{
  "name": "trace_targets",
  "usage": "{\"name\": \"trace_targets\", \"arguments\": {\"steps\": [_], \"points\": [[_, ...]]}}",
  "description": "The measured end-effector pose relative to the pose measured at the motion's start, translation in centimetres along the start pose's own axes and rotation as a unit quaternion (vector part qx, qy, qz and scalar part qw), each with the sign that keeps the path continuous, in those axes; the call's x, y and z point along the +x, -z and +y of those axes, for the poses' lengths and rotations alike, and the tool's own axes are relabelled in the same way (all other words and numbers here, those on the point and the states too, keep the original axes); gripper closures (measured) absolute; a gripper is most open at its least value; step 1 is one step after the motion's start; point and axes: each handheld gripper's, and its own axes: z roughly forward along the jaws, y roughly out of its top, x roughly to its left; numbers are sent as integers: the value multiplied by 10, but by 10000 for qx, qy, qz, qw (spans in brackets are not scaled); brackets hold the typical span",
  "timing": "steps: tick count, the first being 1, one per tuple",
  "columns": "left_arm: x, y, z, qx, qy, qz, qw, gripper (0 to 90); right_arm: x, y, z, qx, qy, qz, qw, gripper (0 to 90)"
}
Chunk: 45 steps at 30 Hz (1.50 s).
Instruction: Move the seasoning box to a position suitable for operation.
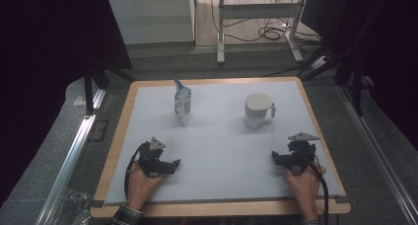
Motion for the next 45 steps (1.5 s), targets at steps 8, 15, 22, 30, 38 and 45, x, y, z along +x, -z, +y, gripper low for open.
{"name": "trace_targets", "arguments": {"steps": [8,15,22,30,38,45], "points": [[0,0,0,6,-6,2,10000,11,0,0,0,-1,8,-5,10000,0],[0,0,0,-6,1,1,10000,10,0,0,0,1,6,-4,10000,0],[0,0,0,-11,3,0,10000,11,0,0,0,6,-4,3,10000,0],[0,0,0,-12,0,1,10000,11,0,0,0,11,-1,1,10000,0],[0,0,0,-11,-3,1,10000,11,0,2,0,-28,78,63,9999,45],[0,0,0,-14,-5,2,10000,11,1,6,5,-18,124,235,9996,67]]}}
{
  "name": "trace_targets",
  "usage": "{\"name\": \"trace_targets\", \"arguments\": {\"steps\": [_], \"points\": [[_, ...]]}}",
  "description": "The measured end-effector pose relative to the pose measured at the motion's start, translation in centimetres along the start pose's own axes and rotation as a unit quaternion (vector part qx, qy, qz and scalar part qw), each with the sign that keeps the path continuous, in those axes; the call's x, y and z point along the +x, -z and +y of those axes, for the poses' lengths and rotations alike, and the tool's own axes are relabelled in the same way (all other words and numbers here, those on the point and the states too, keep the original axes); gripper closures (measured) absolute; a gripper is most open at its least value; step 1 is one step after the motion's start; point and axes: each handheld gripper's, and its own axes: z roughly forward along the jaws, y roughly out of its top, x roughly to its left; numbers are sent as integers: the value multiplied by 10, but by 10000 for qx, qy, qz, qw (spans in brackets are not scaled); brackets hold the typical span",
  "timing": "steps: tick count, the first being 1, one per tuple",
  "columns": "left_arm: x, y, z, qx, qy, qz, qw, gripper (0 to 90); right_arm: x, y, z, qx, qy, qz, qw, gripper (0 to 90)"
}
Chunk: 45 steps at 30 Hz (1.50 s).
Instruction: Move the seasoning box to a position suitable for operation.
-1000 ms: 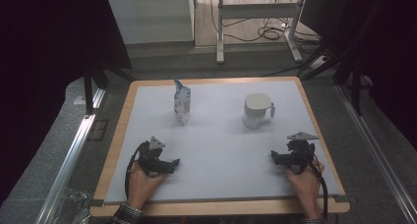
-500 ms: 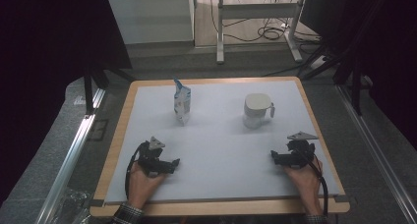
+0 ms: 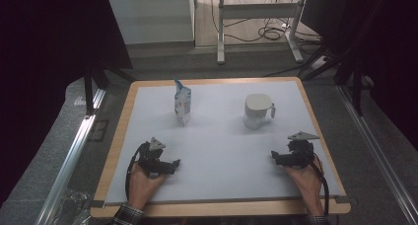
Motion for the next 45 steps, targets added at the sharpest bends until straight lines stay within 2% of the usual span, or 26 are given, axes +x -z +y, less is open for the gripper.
{"name": "trace_targets", "arguments": {"steps": [4,7,13,17,24,29,36,39,42,45], "points": [[0,0,0,-3,1,1,10000,11,0,2,5,-58,7,93,9999,72],[0,0,0,-6,3,1,10000,11,1,6,9,-222,32,225,9995,133],[0,0,0,-6,3,0,10000,11,2,11,14,-502,141,179,9985,191],[0,0,0,-6,0,2,10000,11,3,14,20,-661,225,168,9974,269],[0,0,0,-2,-4,2,10000,11,2,12,27,-657,186,162,9975,269],[0,0,0,16,-25,0,10000,11,1,10,33,-824,232,73,9963,285],[0,0,0,-1,-4,1,10000,11,-2,5,43,-841,140,-85,9963,301],[0,0,0,13,-20,-1,10000,11,-7,3,48,-952,43,-140,9954,301],[0,0,0,10,-17,-1,10000,11,-10,0,50,-902,14,-139,9958,302],[0,0,0,15,-22,0,10000,11,-10,-2,54,-903,92,-193,9957,330]]}}
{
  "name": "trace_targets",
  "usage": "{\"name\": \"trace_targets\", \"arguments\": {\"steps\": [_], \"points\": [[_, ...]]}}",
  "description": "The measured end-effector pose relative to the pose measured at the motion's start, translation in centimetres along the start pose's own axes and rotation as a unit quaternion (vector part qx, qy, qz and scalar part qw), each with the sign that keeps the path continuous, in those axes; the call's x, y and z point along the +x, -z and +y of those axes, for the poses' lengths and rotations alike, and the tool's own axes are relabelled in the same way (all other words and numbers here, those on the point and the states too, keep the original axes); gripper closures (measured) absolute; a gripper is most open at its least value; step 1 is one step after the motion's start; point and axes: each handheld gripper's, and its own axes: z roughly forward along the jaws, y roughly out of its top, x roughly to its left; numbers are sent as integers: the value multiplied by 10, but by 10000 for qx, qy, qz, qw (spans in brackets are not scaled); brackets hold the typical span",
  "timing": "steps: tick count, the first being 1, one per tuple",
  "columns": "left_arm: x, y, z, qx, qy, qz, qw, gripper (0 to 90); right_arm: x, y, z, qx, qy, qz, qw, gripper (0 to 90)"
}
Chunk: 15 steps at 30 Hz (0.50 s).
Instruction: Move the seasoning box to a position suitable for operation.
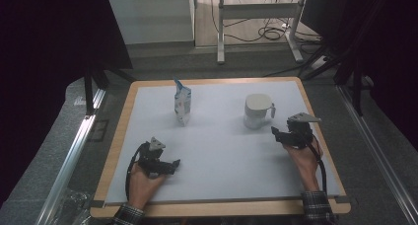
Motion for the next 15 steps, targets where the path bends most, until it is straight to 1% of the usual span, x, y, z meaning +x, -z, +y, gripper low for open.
{"name": "trace_targets", "arguments": {"steps": [1,2,5,6,8,10,12,13,14,15], "points": [[0,0,0,0,0,0,10000,11,0,-1,2,-22,61,-39,10000,344],[0,0,0,0,0,-1,10000,11,1,-3,4,-95,127,-128,9998,373],[0,0,0,0,-1,1,10000,11,-1,-6,6,-114,154,-188,9996,386],[0,0,0,1,-2,0,10000,11,-2,-11,9,-12,92,-107,9999,402],[0,0,0,0,-1,-1,10000,11,-2,-14,11,-5,88,-147,9999,417],[0,0,0,0,-1,0,10000,11,-2,-15,13,0,84,-139,9999,428],[0,0,0,-1,0,0,10000,11,-2,-17,15,-73,63,-152,9998,452],[0,0,0,-2,1,0,10000,11,-3,-18,16,-62,16,-167,9998,456],[0,0,0,-2,1,-1,10000,11,-5,-22,18,-4,-76,-126,9999,455],[0,0,0,-3,2,1,10000,11,-5,-22,18,-4,-76,-126,9999,455]]}}
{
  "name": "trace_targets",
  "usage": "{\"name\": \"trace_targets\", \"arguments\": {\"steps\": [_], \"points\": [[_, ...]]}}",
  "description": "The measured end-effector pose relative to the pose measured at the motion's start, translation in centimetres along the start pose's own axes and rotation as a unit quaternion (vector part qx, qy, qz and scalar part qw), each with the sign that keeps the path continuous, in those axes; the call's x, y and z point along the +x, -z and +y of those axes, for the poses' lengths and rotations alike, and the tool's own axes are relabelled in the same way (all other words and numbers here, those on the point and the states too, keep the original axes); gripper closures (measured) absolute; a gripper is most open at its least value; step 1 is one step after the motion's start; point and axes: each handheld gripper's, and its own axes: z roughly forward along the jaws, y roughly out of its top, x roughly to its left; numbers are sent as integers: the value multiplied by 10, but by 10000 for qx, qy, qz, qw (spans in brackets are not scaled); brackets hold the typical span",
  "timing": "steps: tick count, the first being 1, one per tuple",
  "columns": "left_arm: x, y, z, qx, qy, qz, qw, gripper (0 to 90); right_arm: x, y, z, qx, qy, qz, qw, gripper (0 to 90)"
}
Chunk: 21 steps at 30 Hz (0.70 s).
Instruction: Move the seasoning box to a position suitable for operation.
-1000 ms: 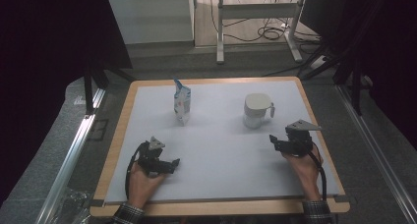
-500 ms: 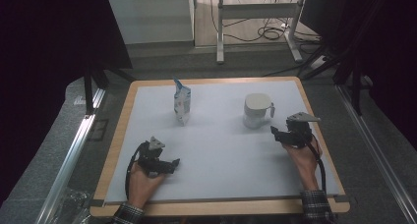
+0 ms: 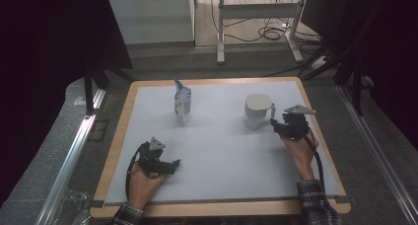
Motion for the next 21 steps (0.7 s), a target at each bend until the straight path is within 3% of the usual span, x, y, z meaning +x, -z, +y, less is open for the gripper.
{"name": "trace_targets", "arguments": {"steps": [3,6,7,9,21], "points": [[0,0,0,0,1,-2,10000,11,0,-4,3,-37,-27,-50,10000,464],[0,0,0,-1,0,-1,10000,11,-1,-7,7,-120,-67,-75,9999,527],[0,0,0,0,0,-3,10000,11,-2,-10,9,2,-155,-32,9999,555],[0,0,0,0,-1,-2,10000,11,-1,-12,10,-26,-116,-65,9999,590],[0,0,0,1,-4,-5,10000,11,-2,-27,15,-73,-95,-231,9997,626]]}}
